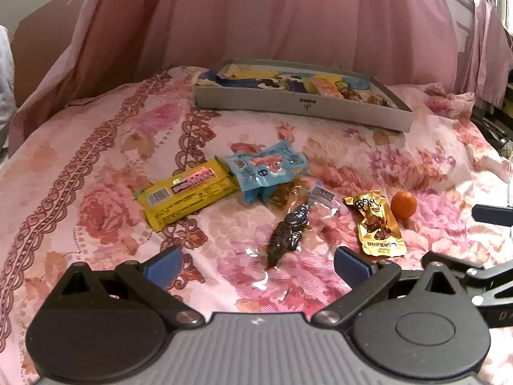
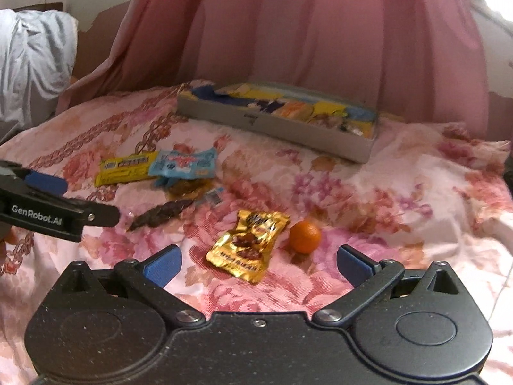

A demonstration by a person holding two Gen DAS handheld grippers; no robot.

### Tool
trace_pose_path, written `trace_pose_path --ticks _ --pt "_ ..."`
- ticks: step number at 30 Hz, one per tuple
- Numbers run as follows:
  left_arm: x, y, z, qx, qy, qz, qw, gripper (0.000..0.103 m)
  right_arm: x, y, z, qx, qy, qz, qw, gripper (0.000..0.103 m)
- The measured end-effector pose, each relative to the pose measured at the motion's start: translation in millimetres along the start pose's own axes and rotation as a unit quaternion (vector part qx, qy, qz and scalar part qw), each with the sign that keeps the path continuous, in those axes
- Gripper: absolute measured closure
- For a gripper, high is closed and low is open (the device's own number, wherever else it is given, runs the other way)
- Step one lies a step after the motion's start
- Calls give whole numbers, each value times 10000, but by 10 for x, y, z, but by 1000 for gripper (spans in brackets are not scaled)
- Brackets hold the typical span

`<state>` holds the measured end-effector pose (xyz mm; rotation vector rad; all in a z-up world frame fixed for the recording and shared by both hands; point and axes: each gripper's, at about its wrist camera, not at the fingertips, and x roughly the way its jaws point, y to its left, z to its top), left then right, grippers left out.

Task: Organize snacks
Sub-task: 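Withdraw both open tools from the tray back over the remaining snacks, then grasp the gold duck-snack packet with the left gripper while the right grasps the orange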

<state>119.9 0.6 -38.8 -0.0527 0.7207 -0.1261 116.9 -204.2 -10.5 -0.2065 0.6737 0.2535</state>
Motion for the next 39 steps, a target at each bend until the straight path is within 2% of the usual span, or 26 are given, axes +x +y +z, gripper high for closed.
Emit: trace_pose_path --ticks 6,11,22,31,39 --pt "166 -64 37 213 100 -74 9997 0 122 -15 -7 10 100 182 9998 1" --pt "332 -120 89 449 221 -159 9986 0 260 -57 -25 347 216 327 9986 1" --pt "604 -222 245 764 260 -132 9967 0 560 -31 -88 352 436 361 9978 2" --pt "710 -235 257 749 278 -102 9967 1 651 -104 -64 370 529 260 9976 3" --pt "713 -349 282 833 176 -232 9961 0 691 -371 9 263 491 -257 9981 3"
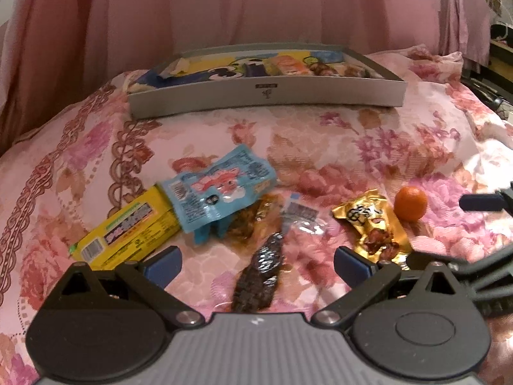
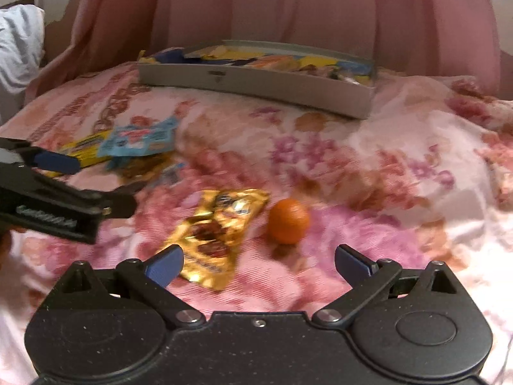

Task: Organize snacks
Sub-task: 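Grasp the gold duck-snack packet with the left gripper while the right grasps the orange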

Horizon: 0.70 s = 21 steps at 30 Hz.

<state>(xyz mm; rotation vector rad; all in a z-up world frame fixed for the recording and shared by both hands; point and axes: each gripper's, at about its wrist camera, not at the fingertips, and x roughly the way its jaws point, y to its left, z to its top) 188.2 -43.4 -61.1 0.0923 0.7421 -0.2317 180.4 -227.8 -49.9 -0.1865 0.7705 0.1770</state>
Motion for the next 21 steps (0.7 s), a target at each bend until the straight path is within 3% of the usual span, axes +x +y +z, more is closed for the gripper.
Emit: trace_pose_path --ticks 5,11,21 --pt "-10 -149 0 155 -30 -178 9997 0 127 -232 35 66 114 -260 9996 3" --pt "-8 -374 -2 471 -45 -419 9980 0 184 -407 70 181 14 -60 9998 3" --pt "60 -734 7 963 75 -817 9920 1 294 -423 122 12 -63 606 9981 28"
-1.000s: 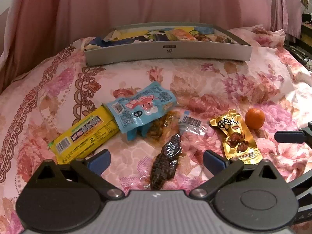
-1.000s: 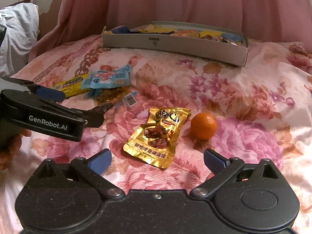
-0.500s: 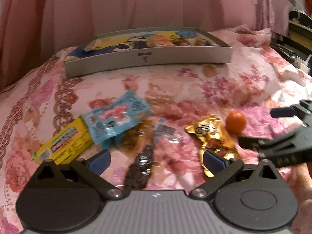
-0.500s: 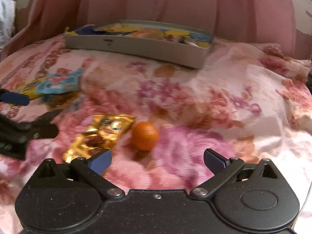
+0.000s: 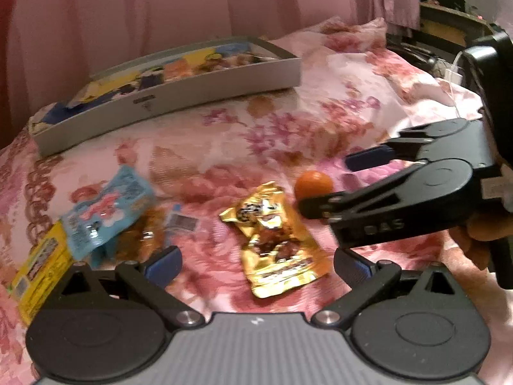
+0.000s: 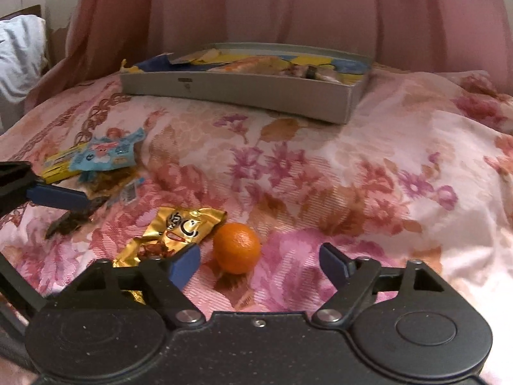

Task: Organize snacks
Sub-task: 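Grasp the gold duck-snack packet with the left gripper while the right grasps the orange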

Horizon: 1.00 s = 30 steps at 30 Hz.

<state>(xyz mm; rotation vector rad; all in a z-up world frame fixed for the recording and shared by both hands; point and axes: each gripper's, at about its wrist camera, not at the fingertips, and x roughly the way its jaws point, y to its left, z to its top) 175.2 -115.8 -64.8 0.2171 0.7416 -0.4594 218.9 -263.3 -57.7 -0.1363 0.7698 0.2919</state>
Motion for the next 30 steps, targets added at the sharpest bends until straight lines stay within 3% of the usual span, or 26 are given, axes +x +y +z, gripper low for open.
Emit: trace_pose_path --ticks 4,11,13,19,23,26,30 --pt "92 -89 19 52 98 -79 9999 4 49 -15 -4 137 81 133 9998 42" --pt "228 -90 42 -178 243 -34 9995 9 87 -41 7 232 187 273 9992 57" --pt "254 -78 51 -267 262 -15 9993 10 83 -63 19 285 190 331 9989 67" --pt "327 -164 94 -265 335 303 9986 13 44 -193 44 557 259 332 9976 67" --pt "374 -179 148 -520 343 442 9971 15 14 -278 59 736 203 282 9967 67" --pt "397 -159 165 -785 337 548 9948 22 -5 -317 69 812 153 259 9962 67" --pt "393 -129 164 -1027 298 674 9920 40 -36 -359 78 890 60 236 9957 67"
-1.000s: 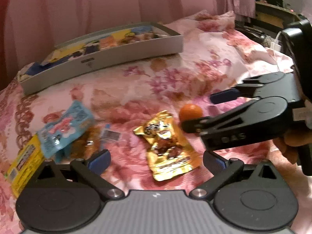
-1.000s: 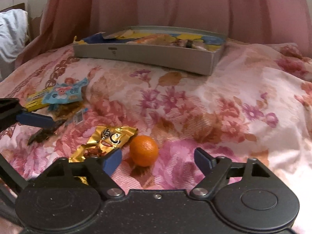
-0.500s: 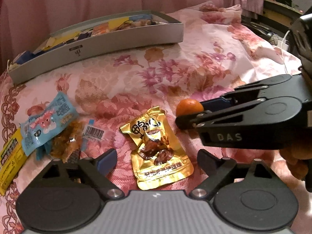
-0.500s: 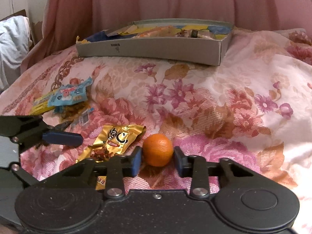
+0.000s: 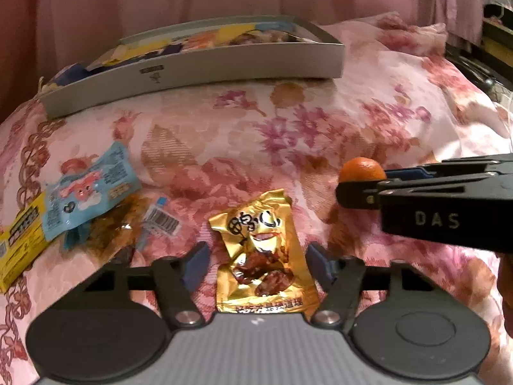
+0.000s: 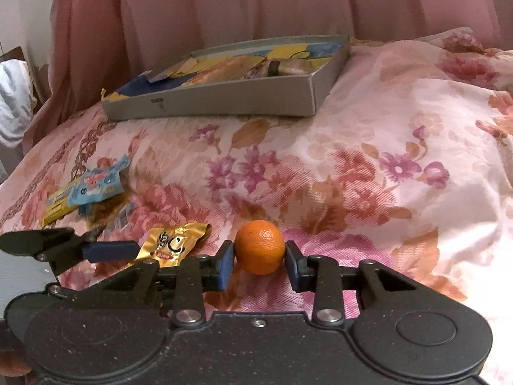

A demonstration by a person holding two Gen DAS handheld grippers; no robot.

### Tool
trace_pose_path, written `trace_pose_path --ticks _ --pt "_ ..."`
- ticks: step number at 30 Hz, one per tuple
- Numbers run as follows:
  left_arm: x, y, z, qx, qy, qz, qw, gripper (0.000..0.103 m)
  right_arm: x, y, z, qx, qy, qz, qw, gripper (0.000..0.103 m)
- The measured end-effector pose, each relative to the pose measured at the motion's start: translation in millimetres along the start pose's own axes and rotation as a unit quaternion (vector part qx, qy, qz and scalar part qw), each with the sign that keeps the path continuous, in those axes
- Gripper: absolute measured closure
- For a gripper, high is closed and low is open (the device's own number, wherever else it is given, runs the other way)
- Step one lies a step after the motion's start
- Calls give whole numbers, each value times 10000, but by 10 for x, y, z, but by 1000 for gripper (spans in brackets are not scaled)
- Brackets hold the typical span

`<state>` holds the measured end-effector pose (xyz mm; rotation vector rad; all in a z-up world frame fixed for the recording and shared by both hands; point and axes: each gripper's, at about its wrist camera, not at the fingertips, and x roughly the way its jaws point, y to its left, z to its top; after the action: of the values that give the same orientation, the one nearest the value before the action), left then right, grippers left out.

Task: Organize snacks
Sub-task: 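Grasp the gold duck-snack packet with the left gripper while the right grasps the orange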

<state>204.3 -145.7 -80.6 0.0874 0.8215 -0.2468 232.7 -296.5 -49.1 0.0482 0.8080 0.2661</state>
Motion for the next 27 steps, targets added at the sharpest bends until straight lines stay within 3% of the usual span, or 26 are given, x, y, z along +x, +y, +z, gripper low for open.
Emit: trace_pose_path --ticks 9,21,27 --pt "-64 -3 22 12 44 72 10000 56 -60 13 31 -46 -175 0 9998 67" --pt "-361 -5 42 79 -229 -15 9997 57 -200 34 53 -137 -459 -48 9988 67" --pt "-476 47 178 68 -487 171 9986 57 -246 23 54 -141 -833 -119 9964 67"
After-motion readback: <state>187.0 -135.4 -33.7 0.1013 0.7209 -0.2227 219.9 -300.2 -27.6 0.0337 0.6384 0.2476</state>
